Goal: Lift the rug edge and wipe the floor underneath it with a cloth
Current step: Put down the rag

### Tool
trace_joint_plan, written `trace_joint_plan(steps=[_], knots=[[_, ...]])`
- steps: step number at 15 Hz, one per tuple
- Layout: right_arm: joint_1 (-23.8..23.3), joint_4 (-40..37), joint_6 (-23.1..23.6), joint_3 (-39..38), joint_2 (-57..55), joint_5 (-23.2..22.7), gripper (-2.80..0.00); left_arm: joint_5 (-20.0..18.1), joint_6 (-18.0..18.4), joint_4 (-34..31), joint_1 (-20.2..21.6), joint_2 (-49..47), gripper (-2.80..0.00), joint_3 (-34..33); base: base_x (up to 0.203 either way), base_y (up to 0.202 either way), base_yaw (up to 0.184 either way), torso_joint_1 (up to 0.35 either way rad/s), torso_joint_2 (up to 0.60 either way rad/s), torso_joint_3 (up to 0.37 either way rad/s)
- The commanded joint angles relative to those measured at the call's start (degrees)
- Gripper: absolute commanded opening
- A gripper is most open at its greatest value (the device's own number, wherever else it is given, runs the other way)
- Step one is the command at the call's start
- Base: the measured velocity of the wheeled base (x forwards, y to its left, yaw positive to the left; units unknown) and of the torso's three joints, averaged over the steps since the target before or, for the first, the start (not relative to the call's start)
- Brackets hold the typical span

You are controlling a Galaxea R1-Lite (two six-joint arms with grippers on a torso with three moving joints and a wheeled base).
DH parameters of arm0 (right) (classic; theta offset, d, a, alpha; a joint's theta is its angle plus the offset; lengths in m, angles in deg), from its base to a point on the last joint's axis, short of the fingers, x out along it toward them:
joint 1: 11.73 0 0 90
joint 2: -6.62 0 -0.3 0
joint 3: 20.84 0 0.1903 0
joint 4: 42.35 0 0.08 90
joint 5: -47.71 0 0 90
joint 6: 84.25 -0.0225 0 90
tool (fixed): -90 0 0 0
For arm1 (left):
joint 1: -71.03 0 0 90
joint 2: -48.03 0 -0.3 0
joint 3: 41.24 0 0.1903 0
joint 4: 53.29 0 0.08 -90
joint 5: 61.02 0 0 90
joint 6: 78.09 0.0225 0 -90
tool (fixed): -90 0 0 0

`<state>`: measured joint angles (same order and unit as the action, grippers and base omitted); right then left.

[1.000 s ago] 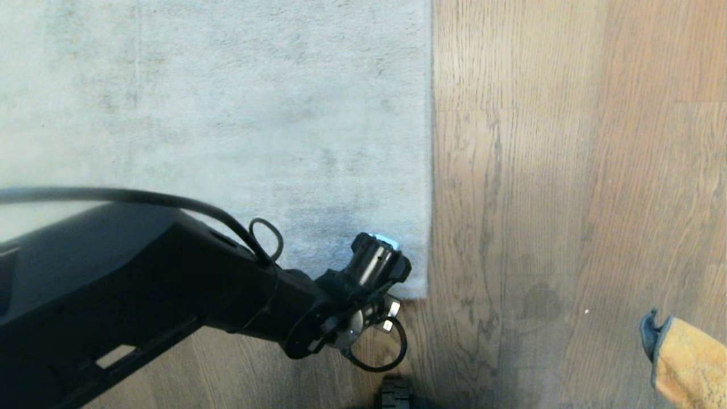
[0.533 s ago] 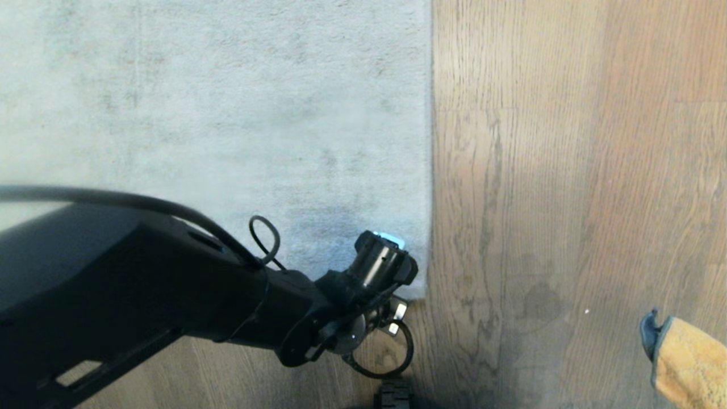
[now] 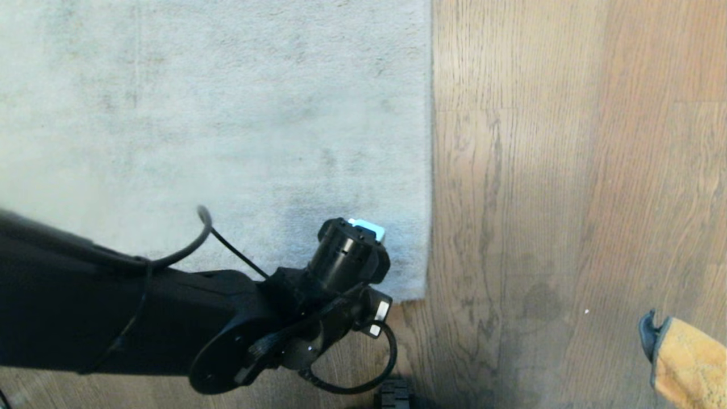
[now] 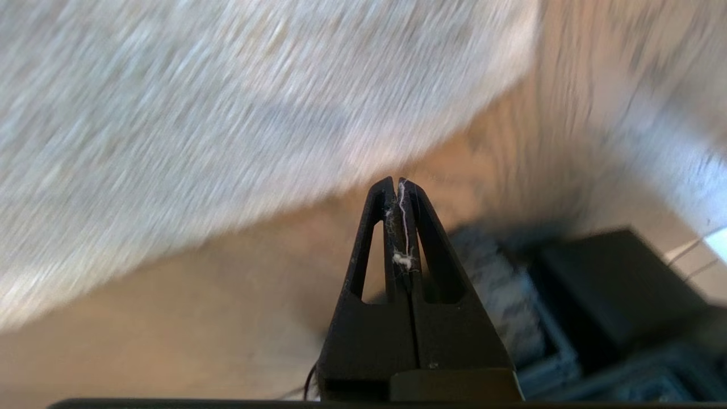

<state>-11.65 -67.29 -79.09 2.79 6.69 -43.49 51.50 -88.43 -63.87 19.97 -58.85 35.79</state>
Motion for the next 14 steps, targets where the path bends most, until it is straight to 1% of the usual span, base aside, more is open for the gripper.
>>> trace_joint_plan(steps=[1,6,9,11,14], knots=[[0.0,0.0,0.0,0.0,-0.1,0.0,-2.8,0.2,0.0,0.2,0.1,7.1,-2.8,-5.5,0.0,0.0,0.0,0.0,0.0,0.0],[0.0,0.0,0.0,0.0,-0.1,0.0,-2.8,0.0,0.1,0.4,0.0,16.8,-2.8,-10.9,0.0,0.0,0.0,0.0,0.0,0.0],[0.0,0.0,0.0,0.0,-0.1,0.0,-2.8,0.0,0.1,0.4,0.7,24.9,-2.8,-16.6,0.0,0.0,0.0,0.0,0.0,0.0],[0.0,0.0,0.0,0.0,-0.1,0.0,-2.8,0.0,0.2,0.5,2.6,31.6,-2.8,-20.6,0.0,0.0,0.0,0.0,0.0,0.0],[0.0,0.0,0.0,0.0,-0.1,0.0,-2.8,0.1,1.4,0.9,8.0,42.2,-2.8,-28.1,0.0,0.0,0.0,0.0,0.0,0.0]])
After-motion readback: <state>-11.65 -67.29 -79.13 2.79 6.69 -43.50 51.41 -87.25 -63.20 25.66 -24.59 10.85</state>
